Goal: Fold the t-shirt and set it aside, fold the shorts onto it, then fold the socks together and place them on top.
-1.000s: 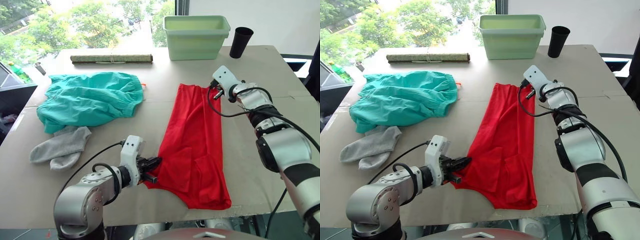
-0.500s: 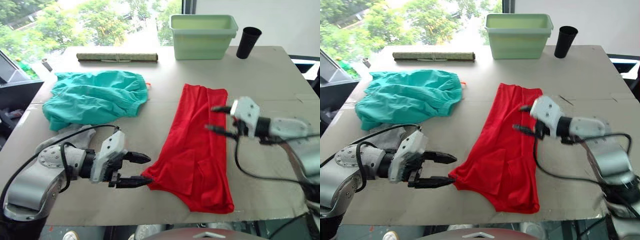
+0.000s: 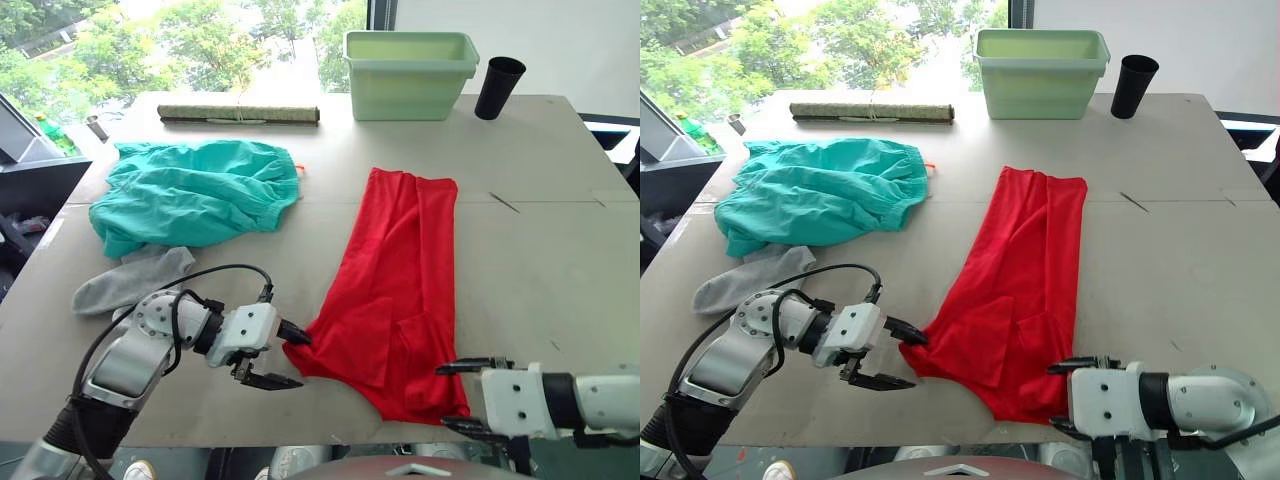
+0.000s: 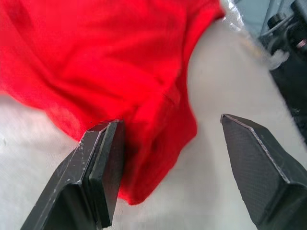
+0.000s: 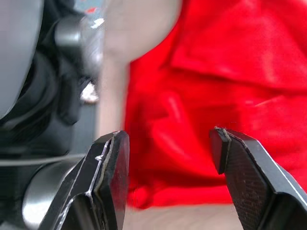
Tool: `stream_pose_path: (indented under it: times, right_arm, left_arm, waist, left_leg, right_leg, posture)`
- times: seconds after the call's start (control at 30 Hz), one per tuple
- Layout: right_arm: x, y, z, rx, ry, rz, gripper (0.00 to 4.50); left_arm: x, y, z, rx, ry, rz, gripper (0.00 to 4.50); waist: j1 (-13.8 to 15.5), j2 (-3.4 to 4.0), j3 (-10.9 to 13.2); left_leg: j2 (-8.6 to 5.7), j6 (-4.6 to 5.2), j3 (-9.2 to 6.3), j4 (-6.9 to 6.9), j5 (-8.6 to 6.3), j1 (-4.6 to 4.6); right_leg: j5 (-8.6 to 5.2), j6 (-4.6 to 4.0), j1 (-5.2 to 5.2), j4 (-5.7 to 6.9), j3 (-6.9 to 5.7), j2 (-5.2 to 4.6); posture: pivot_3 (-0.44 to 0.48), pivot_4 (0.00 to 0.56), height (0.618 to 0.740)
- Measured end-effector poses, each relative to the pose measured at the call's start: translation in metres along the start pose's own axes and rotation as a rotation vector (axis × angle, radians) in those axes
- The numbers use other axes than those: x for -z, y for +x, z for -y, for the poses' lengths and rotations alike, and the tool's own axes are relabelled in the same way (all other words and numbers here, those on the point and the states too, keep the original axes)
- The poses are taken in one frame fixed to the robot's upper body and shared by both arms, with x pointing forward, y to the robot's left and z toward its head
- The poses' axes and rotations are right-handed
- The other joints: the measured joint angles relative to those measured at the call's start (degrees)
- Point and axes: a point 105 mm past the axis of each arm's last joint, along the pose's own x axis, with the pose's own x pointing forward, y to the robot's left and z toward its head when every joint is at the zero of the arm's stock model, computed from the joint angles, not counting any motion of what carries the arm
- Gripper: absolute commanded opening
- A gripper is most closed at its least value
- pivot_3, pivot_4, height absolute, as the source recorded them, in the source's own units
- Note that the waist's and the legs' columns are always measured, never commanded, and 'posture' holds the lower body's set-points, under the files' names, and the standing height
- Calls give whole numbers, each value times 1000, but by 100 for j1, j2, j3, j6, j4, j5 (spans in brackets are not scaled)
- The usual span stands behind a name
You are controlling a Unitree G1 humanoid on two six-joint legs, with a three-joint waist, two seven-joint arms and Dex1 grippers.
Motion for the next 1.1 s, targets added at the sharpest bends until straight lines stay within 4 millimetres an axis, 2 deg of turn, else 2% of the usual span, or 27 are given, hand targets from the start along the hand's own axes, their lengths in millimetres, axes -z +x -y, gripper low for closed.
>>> stream_pose_path:
  times: [0.13, 0.17, 0.27, 0.37, 0.4, 0.5, 0.6, 0.67, 0.8, 0.83, 0.93, 1.07, 1.1]
  right_arm:
    - [22, 5, -5, 8, 1, -83, 2830]
    - [26, 6, -5, 10, 4, -97, 2584]
    - [30, 9, -6, 25, 13, -110, 1535]
    - [31, 10, -1, 59, 23, -117, 62]
    - [31, 10, 0, 61, 31, -119, 0]
    - [32, 8, -1, 57, 71, -114, 0]
    - [32, -4, 1, 67, 146, -118, 0]
    - [28, -9, 3, 74, 173, -103, 0]
    - [12, -20, 14, 91, 236, -51, 0]
    - [4, -23, 26, 109, 255, -16, 0]
    - [-13, -28, 51, 131, 319, 57, 0]
    - [-21, -33, 69, 52, 429, 69, 0]
    - [-20, -32, 77, 30, 481, 60, 0]
  left_arm:
    - [0, 6, -5, -38, 27, -3, 3406]
    - [0, 7, -5, -43, 25, -3, 3177]
    - [0, 8, -6, -64, 10, -5, 2151]
    - [-1, 10, 0, -56, -15, 1, 679]
    - [-1, 10, 4, -45, -25, -1, 170]
    - [-2, 11, 14, -17, -72, 15, 67]
    - [-3, 8, 36, 78, -170, 23, 67]
    - [-6, 5, 39, 93, -222, 46, 67]
    - [-18, -3, 28, 98, -349, 113, 67]
    - [-20, -9, 18, 98, -399, 119, 67]
    - [-25, -23, 5, 120, -488, 115, 67]
    - [-28, -31, -15, 153, -583, 99, 67]
    - [-27, -30, -27, 159, -635, 110, 67]
  waist:
    - [4, 1, -2]
    - [4, 1, -3]
    - [4, -6, -12]
    - [-5, -13, -17]
    - [-16, -13, -18]
    - [-1, -11, -16]
    - [3, -11, -11]
    - [5, -9, -10]
    - [5, -9, -7]
    - [2, -13, -4]
    - [-17, -18, 7]
    - [5, -16, 16]
    - [13, -16, 17]
  left_leg:
    - [1, 3, -3, 16, -4, 7]
    - [1, 3, -3, 18, -4, 8]
    - [3, 4, -7, 22, -4, 12]
    - [4, 6, -7, 24, -6, 13]
    - [5, 7, -7, 25, -7, 14]
    - [5, 8, -7, 25, -8, 13]
    - [6, 10, -9, 30, -10, 9]
    - [9, 11, -10, 30, -10, 9]
    - [14, 9, -10, 38, -10, 10]
    - [15, 11, -10, 40, -9, 12]
    - [21, 12, -10, 46, -9, 11]
    - [20, 14, -11, 41, -10, 6]
    - [16, 16, -12, 45, -11, 10]
  right_leg:
    - [-1, 1, 19, 0, -5, -1]
    - [0, 2, 22, 0, -5, -1]
    - [0, 2, 27, 1, -10, 0]
    - [0, 2, 29, 1, -10, 2]
    - [-1, 2, 30, 1, -9, 3]
    - [-1, 2, 30, 1, -12, 2]
    - [-1, 2, 30, 0, -15, 2]
    - [-1, 2, 31, 1, -17, 2]
    - [-1, 3, 34, 6, -25, 3]
    - [-1, 4, 36, 10, -28, 4]
    - [0, 2, 33, 13, -37, 8]
    - [-1, 1, 34, 4, -47, 5]
    - [0, 1, 44, 6, -51, 6]
  posture:
    - [0, 150, 731]
    - [0, 150, 731]
    - [0, 150, 731]
    - [0, 150, 731]
    - [0, 150, 731]
    - [0, 150, 731]
    - [0, 150, 731]
    - [0, 150, 731]
    - [0, 150, 731]
    - [0, 150, 731]
    - [0, 150, 731]
    - [0, 150, 731]
    - [0, 150, 731]
